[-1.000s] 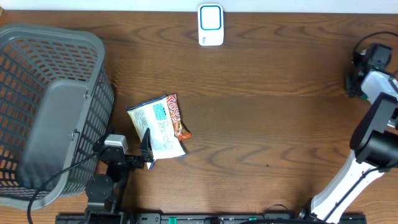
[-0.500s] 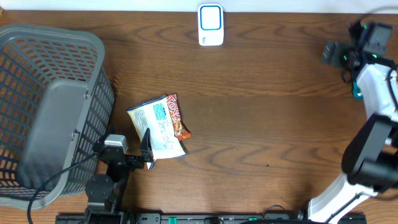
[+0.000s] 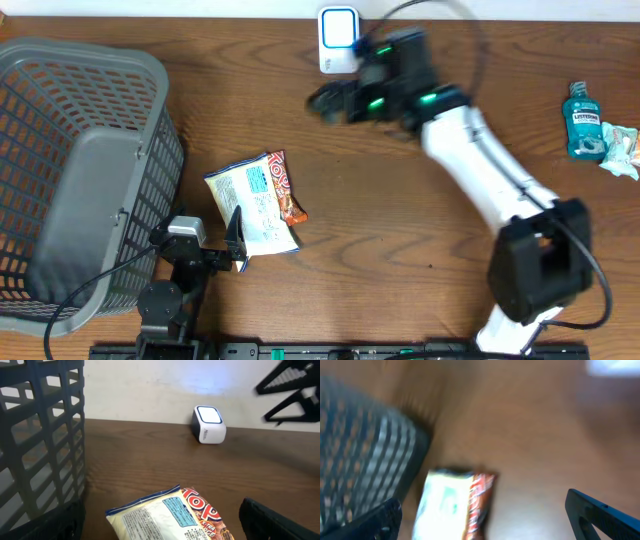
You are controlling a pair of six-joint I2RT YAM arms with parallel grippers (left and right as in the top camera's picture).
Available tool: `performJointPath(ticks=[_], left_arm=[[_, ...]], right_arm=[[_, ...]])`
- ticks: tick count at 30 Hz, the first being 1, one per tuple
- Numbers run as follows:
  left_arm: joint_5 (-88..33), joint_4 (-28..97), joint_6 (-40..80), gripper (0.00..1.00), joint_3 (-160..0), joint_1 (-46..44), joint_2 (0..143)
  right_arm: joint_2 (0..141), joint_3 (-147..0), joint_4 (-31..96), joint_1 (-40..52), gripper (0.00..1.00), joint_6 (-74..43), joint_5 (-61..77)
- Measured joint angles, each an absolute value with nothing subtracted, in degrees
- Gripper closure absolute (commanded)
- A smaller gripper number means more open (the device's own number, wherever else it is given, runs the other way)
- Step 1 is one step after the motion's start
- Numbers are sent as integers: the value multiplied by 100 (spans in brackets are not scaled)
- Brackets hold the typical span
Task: Scan the item barcode
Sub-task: 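Reach the right gripper to the orange TOP bar and grasp it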
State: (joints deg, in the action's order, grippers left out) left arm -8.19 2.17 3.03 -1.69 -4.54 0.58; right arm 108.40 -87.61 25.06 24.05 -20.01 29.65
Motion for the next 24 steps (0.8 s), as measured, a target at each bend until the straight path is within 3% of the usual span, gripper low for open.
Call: performJointPath(ticks=[8,15,17,22,24], left_arm=[[-819,215,303,2,-169,-454,60],[-821,215,301,2,-169,-454,58],[-819,217,303,2,-169,-454,60],[-819,217,303,2,-169,-454,60],[-821,215,301,2,-169,-454,60]], right_arm=[[11695,-8761,2617,3677,27,-2080,2357],[12512,-8733,2617,3942,43,-2045,1809],[12510,-8748,2609,3955,52,-2032,1708],[12525,-8753,2912,4010,94,-2021,1396],[12523,-8777,3107,4038,99,-2043,1179]])
